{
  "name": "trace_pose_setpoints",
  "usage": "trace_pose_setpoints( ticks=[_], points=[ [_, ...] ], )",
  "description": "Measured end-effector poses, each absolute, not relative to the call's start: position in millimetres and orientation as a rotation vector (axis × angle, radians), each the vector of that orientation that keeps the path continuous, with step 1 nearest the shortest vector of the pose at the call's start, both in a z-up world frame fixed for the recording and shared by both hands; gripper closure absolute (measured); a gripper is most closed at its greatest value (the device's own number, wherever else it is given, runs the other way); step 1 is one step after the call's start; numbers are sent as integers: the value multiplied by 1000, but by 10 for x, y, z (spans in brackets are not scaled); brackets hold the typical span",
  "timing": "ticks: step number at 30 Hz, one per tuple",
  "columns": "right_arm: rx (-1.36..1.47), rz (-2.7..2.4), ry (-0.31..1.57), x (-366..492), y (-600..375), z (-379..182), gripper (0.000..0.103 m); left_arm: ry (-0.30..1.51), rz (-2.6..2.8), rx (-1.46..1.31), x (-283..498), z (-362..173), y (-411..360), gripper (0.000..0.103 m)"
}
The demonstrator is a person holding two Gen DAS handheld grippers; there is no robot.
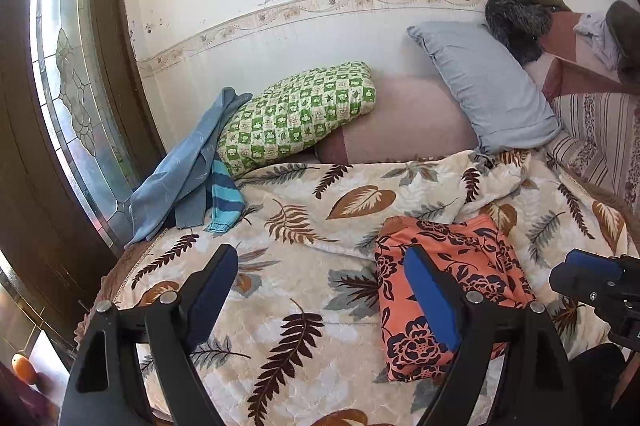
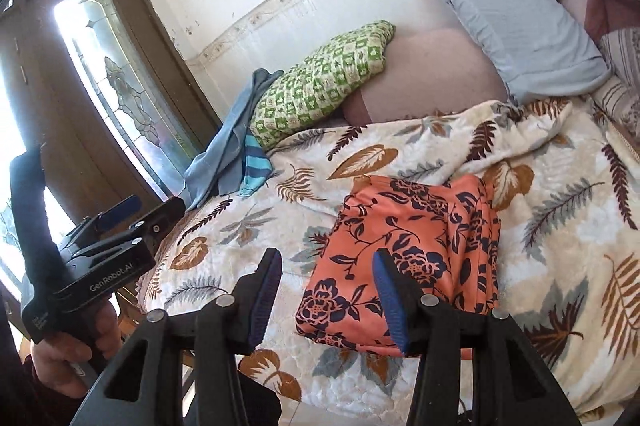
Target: Fold small clothes
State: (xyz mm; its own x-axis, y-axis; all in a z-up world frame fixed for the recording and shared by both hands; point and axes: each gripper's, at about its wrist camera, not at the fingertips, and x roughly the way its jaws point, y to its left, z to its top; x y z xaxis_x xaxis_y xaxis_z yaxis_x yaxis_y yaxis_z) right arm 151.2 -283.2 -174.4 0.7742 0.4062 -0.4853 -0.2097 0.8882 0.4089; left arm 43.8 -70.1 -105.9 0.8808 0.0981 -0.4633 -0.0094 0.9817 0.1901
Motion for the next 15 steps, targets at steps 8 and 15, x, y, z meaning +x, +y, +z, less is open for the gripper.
trace_pose_setpoints(
  ticks=[8, 15],
  points=[
    [277, 321, 548, 1378, -2625, -1487, 53, 474, 74, 156, 380, -1006, -539, 17],
    [257, 325, 548, 1414, -2484, -1426, 51, 479, 99, 131, 384, -1029, -377, 17]
  ],
)
